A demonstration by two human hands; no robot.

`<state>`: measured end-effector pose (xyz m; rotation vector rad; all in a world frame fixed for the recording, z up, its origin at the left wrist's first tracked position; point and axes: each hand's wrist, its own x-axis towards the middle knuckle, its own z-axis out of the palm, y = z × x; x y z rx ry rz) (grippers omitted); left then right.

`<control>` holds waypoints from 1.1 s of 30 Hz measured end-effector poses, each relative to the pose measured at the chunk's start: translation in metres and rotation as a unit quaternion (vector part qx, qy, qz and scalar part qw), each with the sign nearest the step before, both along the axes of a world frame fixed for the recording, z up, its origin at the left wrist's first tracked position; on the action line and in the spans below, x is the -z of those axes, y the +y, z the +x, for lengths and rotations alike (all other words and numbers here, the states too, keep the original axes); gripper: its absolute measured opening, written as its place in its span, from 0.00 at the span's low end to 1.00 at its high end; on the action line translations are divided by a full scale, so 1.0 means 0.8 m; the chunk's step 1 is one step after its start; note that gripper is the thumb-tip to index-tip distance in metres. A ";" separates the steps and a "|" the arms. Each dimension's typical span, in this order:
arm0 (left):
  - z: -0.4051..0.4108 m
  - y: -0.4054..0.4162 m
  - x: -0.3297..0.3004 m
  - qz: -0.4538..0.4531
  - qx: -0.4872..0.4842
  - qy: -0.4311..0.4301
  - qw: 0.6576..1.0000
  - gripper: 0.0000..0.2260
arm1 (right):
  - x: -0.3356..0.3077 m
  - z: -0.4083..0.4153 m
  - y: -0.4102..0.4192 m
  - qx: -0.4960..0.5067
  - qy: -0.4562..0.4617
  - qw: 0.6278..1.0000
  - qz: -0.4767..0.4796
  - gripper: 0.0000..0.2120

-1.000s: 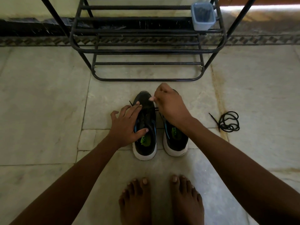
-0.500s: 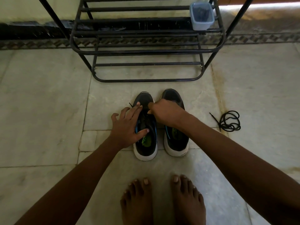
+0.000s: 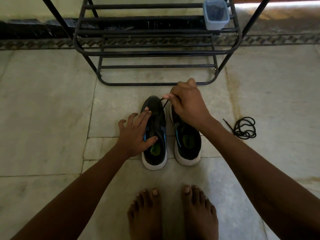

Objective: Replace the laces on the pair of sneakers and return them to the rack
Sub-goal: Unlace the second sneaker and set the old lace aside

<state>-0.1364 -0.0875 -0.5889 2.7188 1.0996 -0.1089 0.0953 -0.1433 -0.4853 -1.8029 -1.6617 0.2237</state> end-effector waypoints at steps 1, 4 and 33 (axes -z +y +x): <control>0.000 0.000 0.000 -0.001 0.001 0.000 1.000 0.44 | 0.005 0.000 -0.001 0.009 0.013 1.000 0.007 0.18; 0.001 0.000 -0.001 -0.005 0.003 -0.009 1.000 0.44 | 0.015 -0.002 -0.003 0.024 0.058 0.998 0.014 0.17; -0.004 -0.001 0.001 0.001 0.005 -0.041 0.999 0.44 | 0.018 -0.052 0.029 0.022 0.477 0.877 -0.054 0.19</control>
